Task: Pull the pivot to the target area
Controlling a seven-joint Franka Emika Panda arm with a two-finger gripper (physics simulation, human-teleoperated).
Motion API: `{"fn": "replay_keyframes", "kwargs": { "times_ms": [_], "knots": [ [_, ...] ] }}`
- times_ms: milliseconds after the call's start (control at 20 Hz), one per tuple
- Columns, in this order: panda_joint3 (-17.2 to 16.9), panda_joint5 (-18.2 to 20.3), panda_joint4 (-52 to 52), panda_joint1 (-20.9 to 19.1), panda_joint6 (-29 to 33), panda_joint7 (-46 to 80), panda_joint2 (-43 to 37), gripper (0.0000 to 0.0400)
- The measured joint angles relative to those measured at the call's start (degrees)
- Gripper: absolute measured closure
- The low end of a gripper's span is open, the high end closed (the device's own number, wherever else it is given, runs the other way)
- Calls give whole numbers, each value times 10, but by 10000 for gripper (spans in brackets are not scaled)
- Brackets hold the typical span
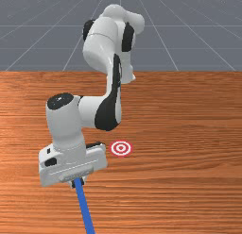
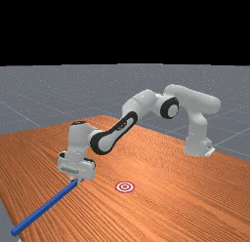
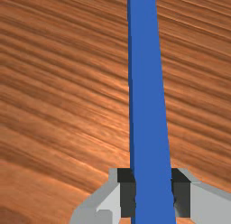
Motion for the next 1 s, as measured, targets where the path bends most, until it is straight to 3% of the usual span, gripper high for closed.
{"fn": "replay_keyframes", "kwargs": {
  "times_ms": [150,200,300,400,550,750,850,1000],
  "knots": [
    [12,15,-82,-2,44,-23,-42,305],
    [18,20,-82,-7,29,-28,-44,305],
    [17,23,-149,-2,83,-39,-75,305],
    [10,17,-156,1,58,-31,-82,305],
    [11,21,-214,3,94,-41,-110,304],
    [38,46,-272,-17,107,-76,-140,305],
    [17,30,-305,-1,110,-59,-158,305],
    [35,42,-404,-14,170,-113,-207,305]
  ]
}}
